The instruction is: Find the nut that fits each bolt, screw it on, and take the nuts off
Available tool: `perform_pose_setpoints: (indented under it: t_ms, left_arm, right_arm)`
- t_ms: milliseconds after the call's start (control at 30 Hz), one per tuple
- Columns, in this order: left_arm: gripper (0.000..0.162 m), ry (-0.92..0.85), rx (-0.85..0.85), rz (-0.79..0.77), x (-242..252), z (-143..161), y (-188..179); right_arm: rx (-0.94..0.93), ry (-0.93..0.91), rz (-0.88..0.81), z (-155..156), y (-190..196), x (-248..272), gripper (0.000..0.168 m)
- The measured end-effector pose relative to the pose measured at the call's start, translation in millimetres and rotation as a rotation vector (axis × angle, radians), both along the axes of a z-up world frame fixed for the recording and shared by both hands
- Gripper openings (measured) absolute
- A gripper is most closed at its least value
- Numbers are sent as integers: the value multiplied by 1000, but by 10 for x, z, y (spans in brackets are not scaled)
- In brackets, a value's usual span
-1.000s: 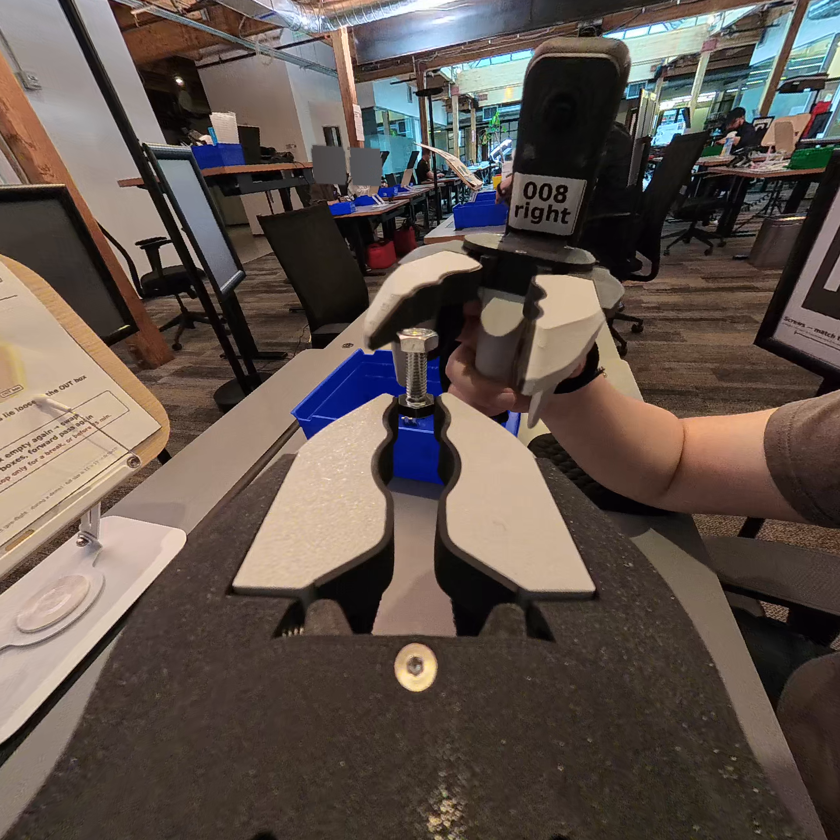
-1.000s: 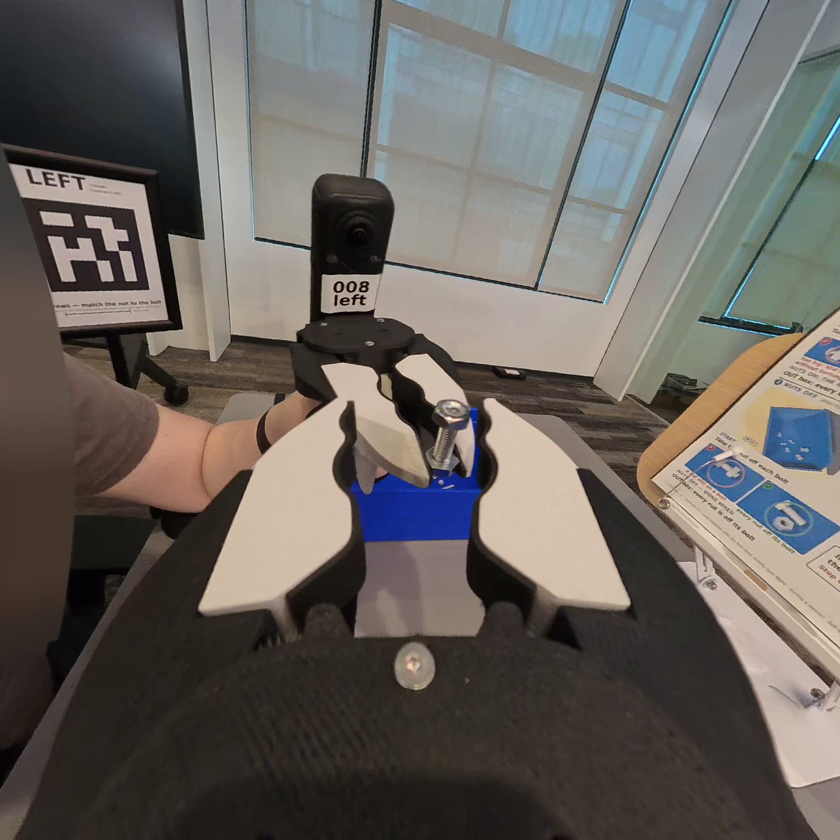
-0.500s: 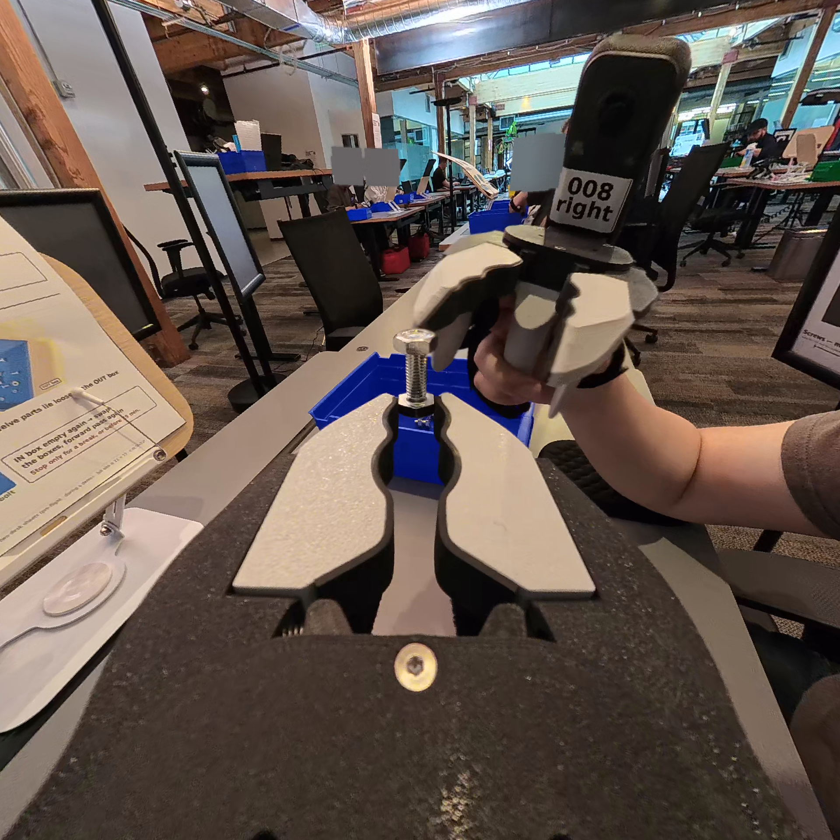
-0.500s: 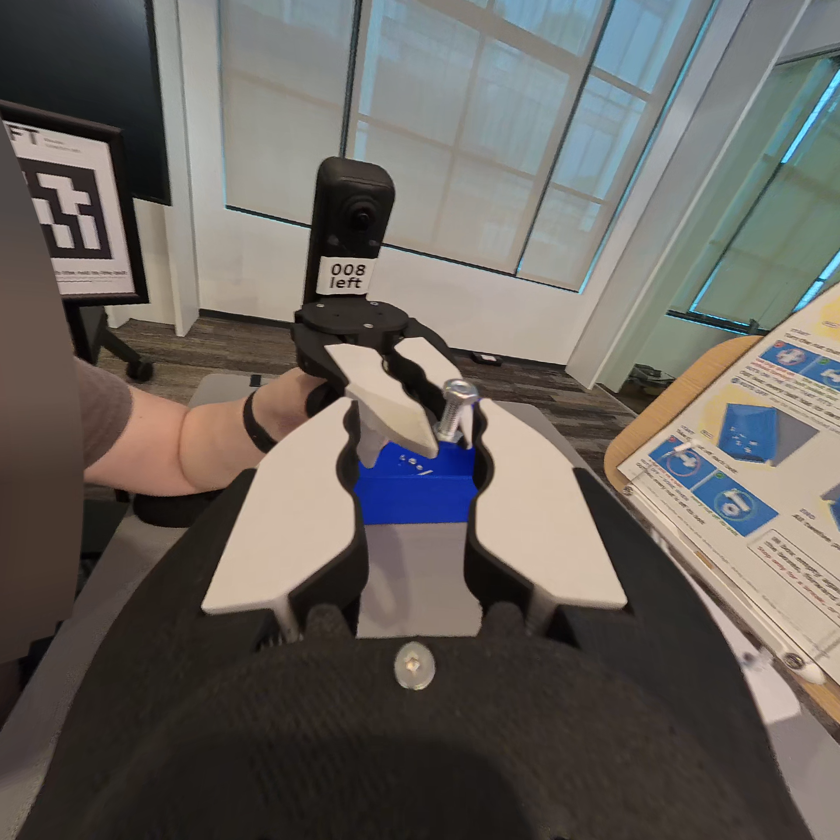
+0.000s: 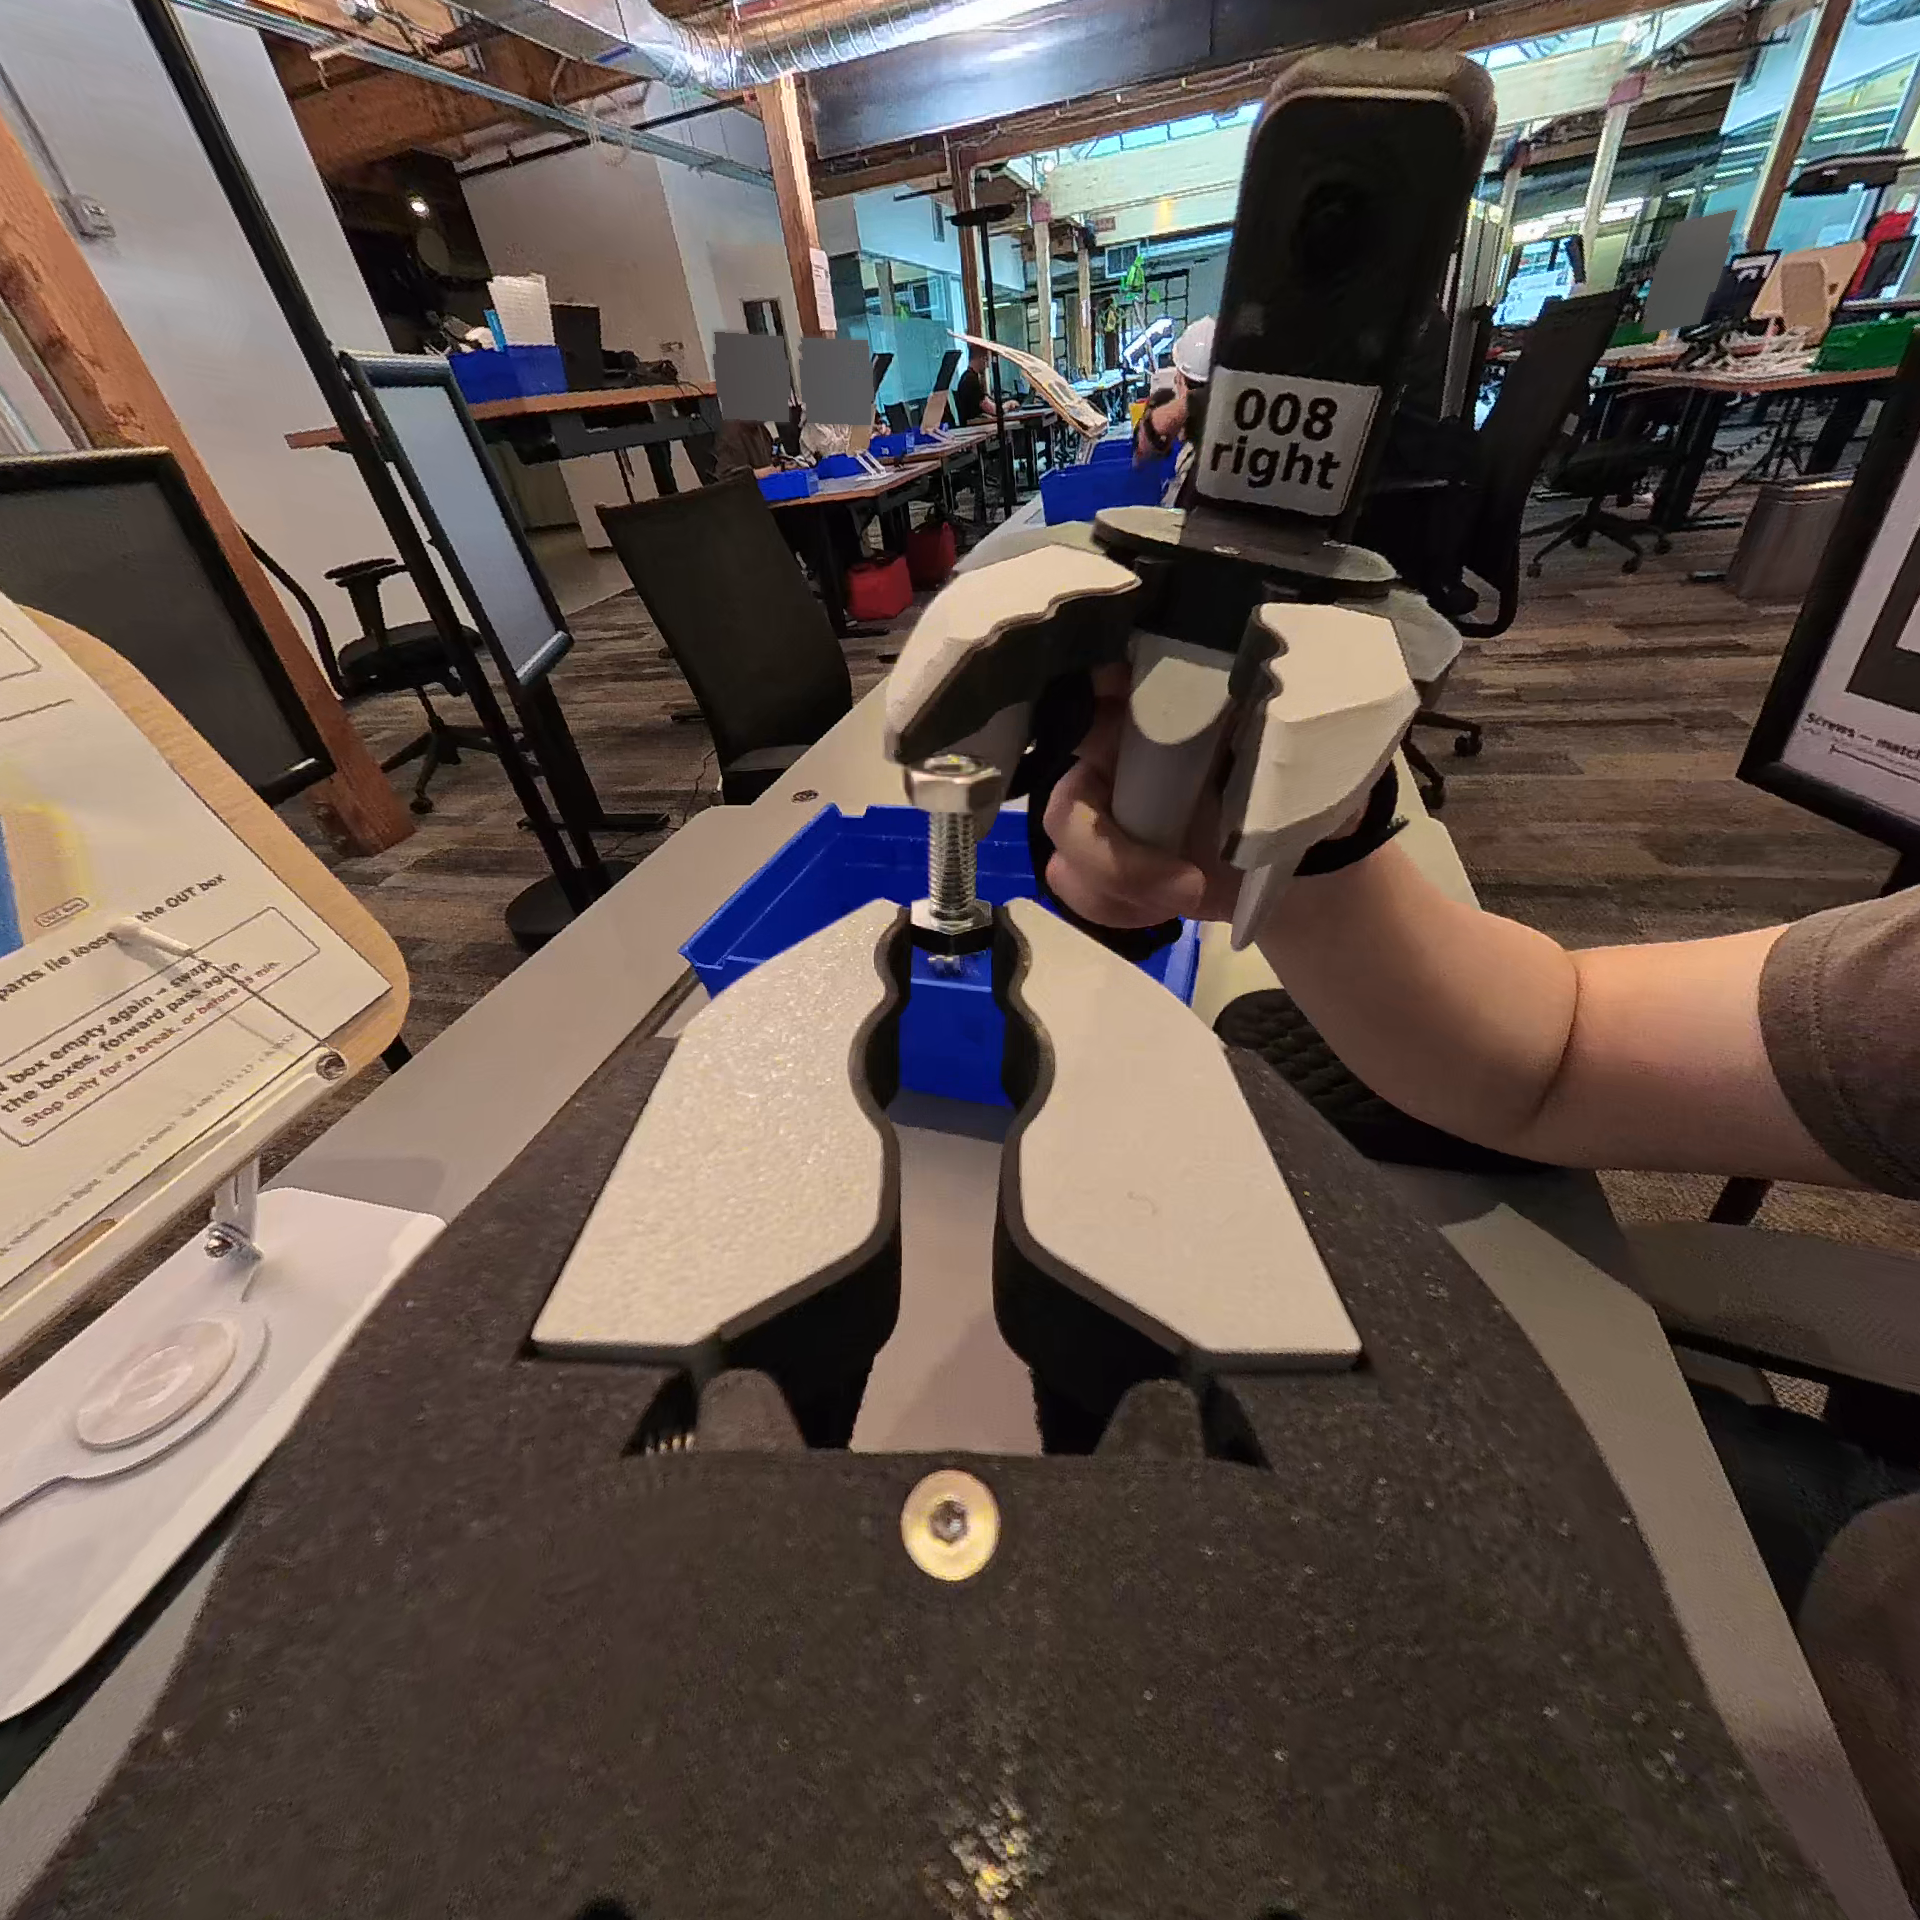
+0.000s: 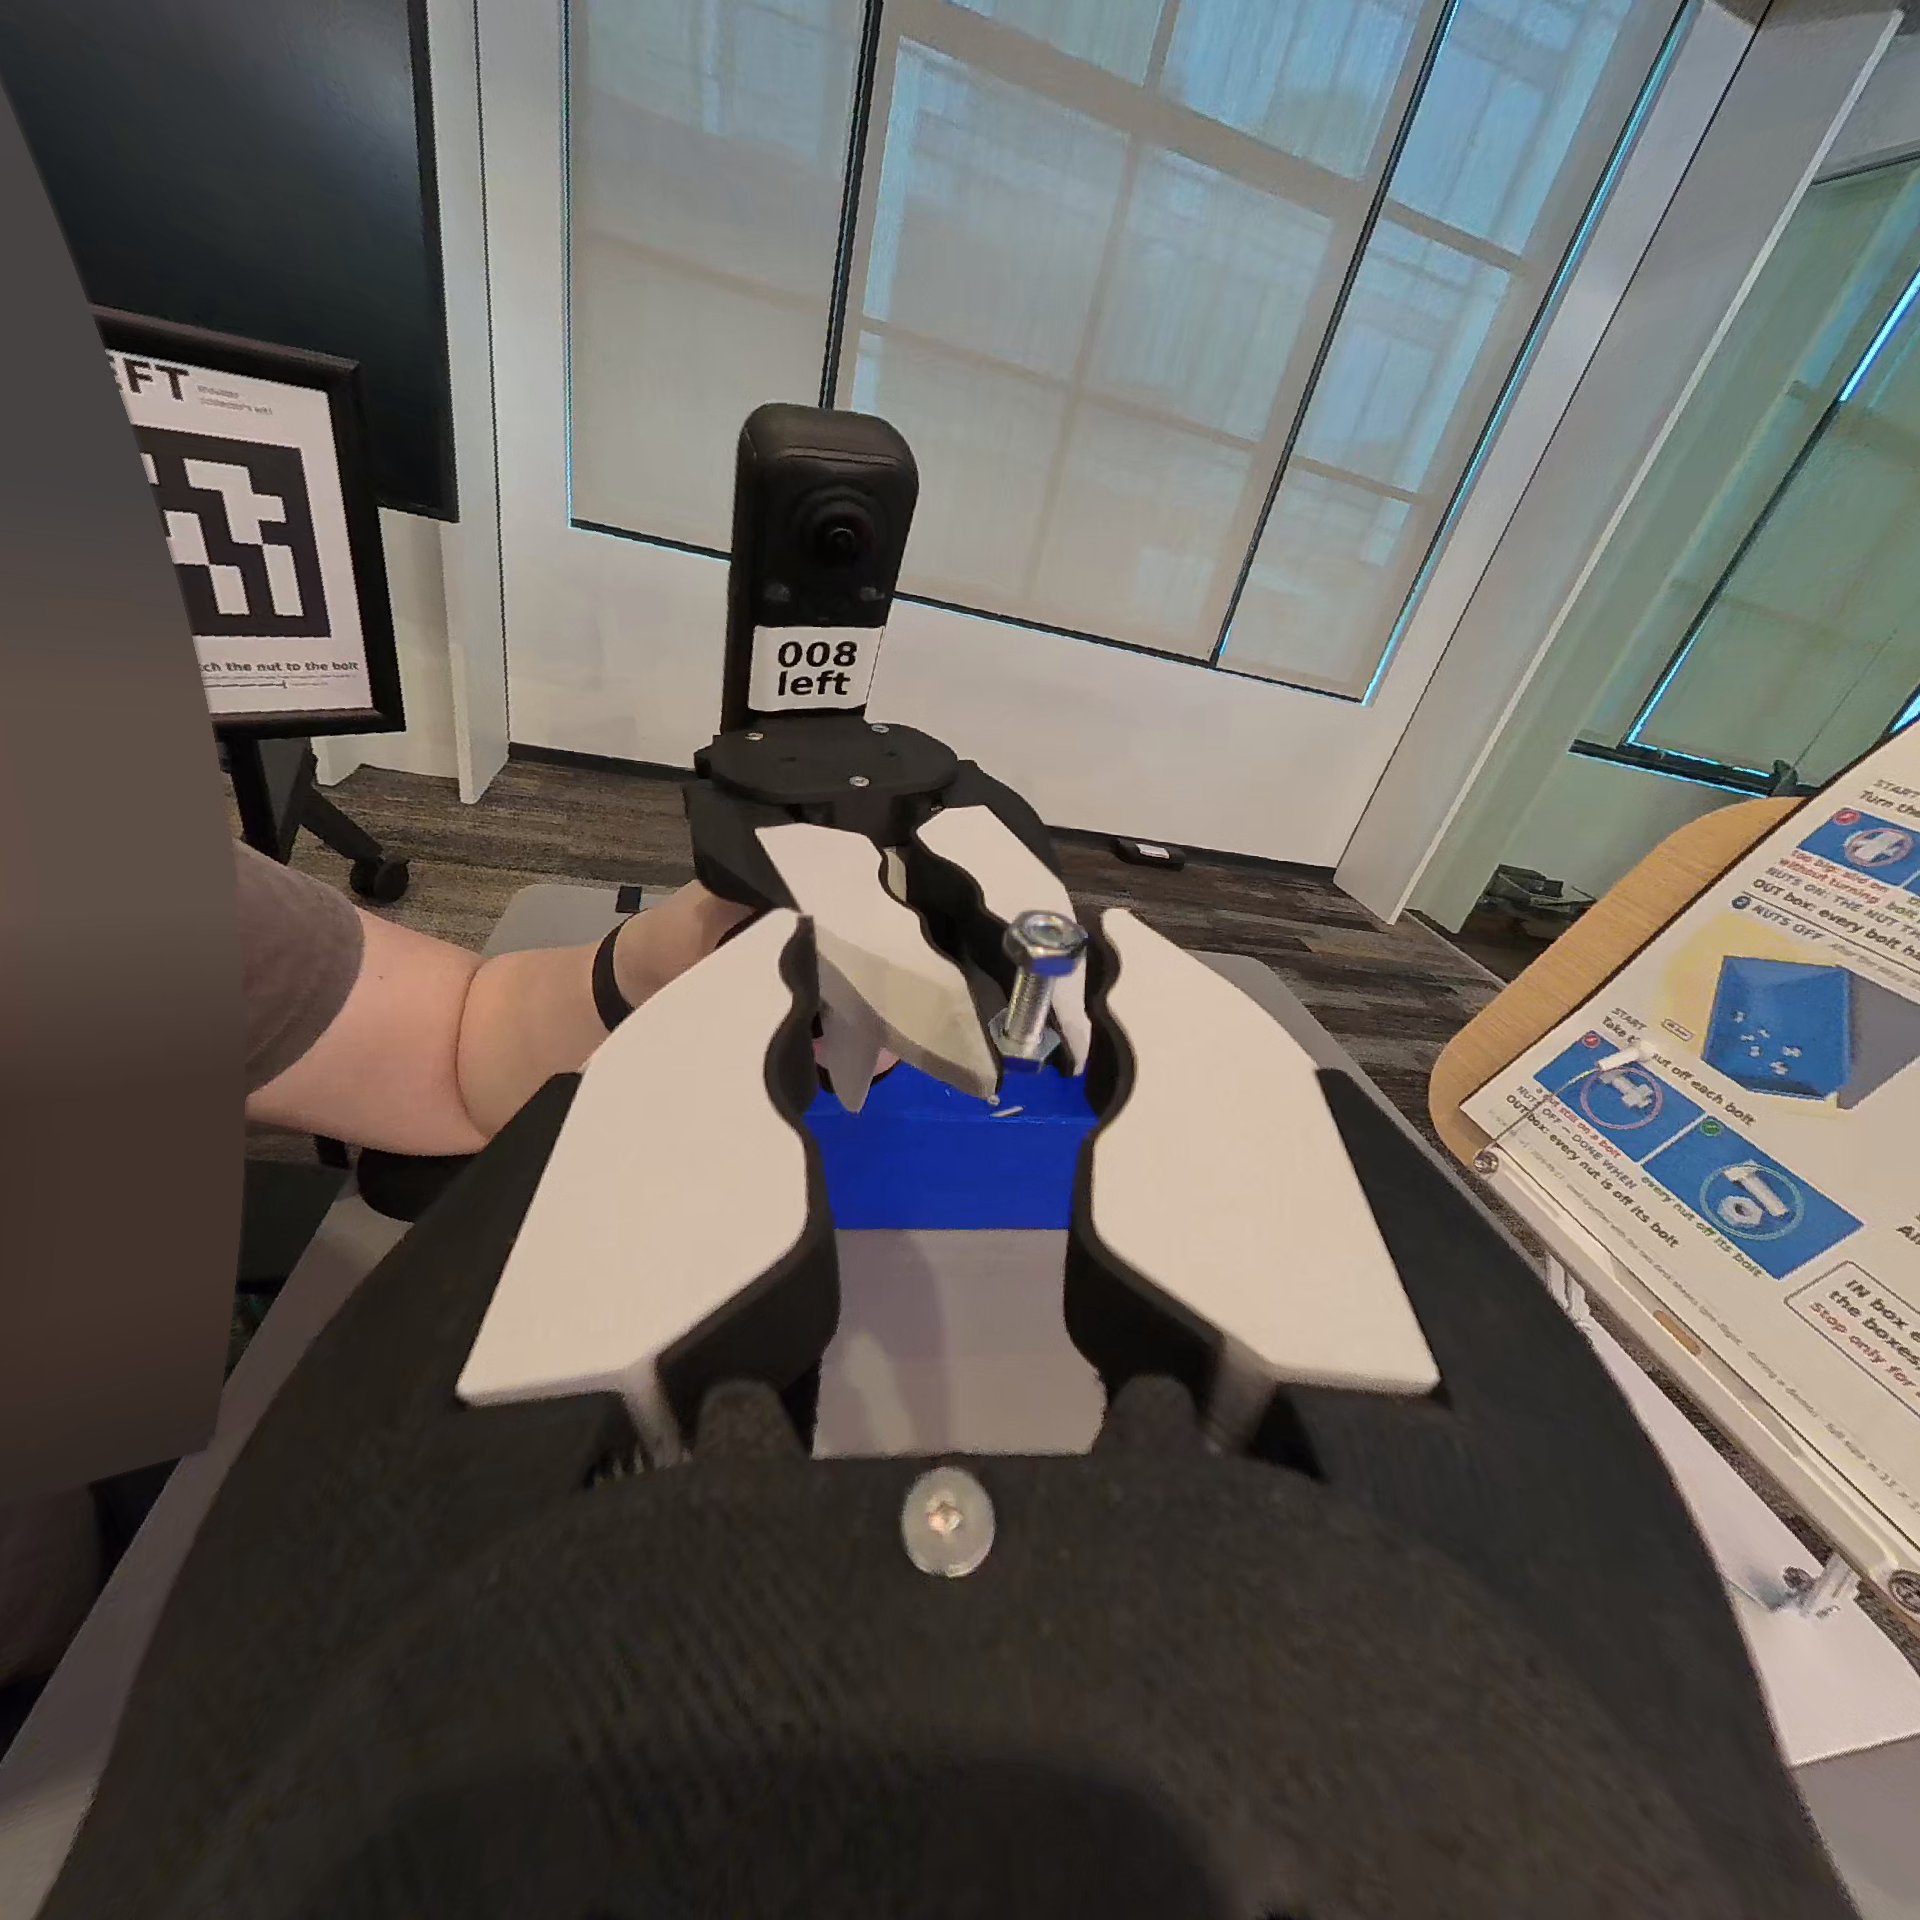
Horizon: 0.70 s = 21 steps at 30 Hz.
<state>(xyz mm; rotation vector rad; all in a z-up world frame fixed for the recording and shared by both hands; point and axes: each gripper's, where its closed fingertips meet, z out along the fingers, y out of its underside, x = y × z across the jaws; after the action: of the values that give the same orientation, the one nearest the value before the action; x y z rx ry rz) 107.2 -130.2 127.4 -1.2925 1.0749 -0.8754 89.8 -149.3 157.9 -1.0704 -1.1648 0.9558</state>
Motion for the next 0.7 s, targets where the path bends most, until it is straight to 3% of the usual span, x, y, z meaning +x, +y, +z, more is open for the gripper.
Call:
perform_pose_setpoints:
  t_ms: [233, 400, 700]
  left_arm:
    - [14, -31, -11, 13, -78, 65, 38]
    - [14, -12, -6, -27, 14, 16, -43]
    - [14, -33, -8, -51, 54, 26, -86]
  right_arm:
    - [10, -32, 5, -4, -34, 27, 48]
    - [-6, 38, 4, 36, 28, 22, 58]
    - [-75, 107, 200, 33, -193, -118, 81]
